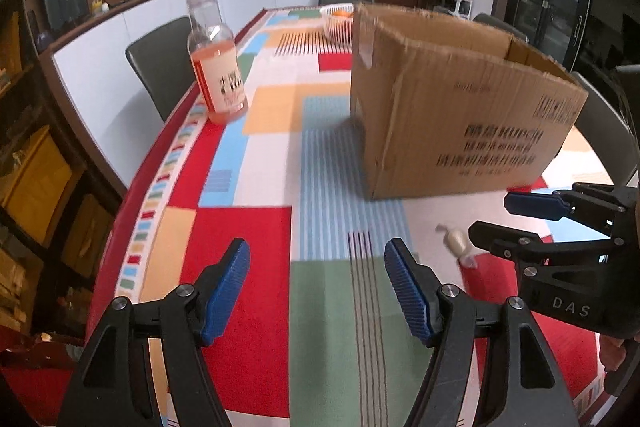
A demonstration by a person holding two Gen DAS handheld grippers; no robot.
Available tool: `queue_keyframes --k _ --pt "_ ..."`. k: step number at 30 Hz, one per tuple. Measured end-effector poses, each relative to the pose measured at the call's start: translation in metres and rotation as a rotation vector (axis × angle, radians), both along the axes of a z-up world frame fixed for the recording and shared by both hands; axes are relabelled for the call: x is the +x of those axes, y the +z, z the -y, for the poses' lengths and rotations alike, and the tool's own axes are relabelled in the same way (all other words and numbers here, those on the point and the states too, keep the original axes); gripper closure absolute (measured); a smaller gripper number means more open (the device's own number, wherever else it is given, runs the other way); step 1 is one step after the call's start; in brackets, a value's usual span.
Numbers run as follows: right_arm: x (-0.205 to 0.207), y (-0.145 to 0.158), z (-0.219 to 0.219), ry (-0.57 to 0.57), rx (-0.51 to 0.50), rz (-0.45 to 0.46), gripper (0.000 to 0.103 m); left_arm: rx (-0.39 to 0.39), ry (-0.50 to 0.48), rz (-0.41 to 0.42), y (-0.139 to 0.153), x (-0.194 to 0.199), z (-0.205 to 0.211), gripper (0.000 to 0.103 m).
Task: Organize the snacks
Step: 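Move the right tool toward the white wrapped candy beside the box, then grasp the white wrapped candy with the right tool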
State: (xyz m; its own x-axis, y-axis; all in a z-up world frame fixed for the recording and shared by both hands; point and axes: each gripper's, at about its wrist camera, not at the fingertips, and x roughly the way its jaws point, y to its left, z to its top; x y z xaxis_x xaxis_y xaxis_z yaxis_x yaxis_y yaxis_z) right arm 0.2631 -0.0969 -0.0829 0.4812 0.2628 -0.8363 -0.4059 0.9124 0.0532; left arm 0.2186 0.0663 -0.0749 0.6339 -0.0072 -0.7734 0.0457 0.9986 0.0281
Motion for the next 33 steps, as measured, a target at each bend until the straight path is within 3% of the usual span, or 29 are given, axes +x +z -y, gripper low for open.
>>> queue_keyframes --k 8,13,21,30,33 --pt "0.013 -0.028 0.001 -0.017 -0.018 -0.080 0.055 -0.002 -0.014 -0.053 -0.020 0.005 0.006 0.034" --pt "0.019 -0.040 -0.001 -0.020 -0.031 -0.108 0.062 -0.007 -0.012 -0.073 -0.027 0.009 0.007 0.034" --pt "0.022 -0.050 -0.010 -0.004 -0.051 -0.118 0.070 -0.013 0.001 -0.110 -0.039 0.019 0.005 0.034" --pt "0.023 -0.056 -0.019 0.005 -0.072 -0.110 0.084 -0.008 0.002 -0.108 -0.038 0.021 0.007 0.034" --pt "0.023 -0.057 -0.021 0.002 -0.068 -0.107 0.084 -0.005 0.001 -0.099 -0.035 0.020 0.008 0.034"
